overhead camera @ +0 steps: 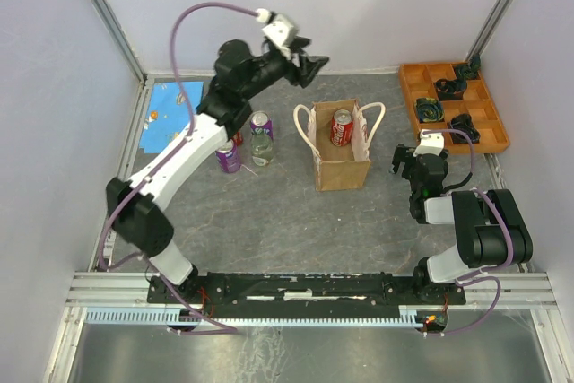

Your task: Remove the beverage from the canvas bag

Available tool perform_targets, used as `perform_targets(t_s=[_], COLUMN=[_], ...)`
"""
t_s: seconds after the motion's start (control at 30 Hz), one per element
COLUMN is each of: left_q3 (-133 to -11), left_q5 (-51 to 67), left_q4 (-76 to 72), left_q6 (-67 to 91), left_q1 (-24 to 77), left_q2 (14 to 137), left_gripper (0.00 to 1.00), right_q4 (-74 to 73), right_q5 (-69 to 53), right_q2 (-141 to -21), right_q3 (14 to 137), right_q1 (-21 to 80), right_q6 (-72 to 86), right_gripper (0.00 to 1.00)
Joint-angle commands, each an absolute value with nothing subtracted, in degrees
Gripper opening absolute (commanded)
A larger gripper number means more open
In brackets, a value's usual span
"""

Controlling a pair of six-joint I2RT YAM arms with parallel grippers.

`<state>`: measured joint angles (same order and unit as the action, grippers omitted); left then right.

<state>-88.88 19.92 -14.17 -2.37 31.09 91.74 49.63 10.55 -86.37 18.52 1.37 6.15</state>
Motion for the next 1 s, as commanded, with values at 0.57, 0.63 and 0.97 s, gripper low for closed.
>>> perform_targets(t_s=[0.57,0.63,0.97], left_q3=[-110.5,-110.2,-112.2], left_q5=[18.3,16.3,7.8], left_q4=[12.8,12.8,14.7], left_q6=[-3.7,-3.4,1.4], left_q1=[40.9,41.1,41.1], left_q2=[121.7,122.2,126.5], left_gripper=[0.54,0.63,0.84], right_q4=[51.3,51.3,51.3], right_q5=[10.5,10.5,10.5], right_q2=[-86.4,-86.4,-86.4], right_q3=[19.9,19.9,19.9], right_q1=[1.2,1.2,1.2], right_q6=[5.7,5.7,5.6], right_gripper=[0.99,0.99,0.99])
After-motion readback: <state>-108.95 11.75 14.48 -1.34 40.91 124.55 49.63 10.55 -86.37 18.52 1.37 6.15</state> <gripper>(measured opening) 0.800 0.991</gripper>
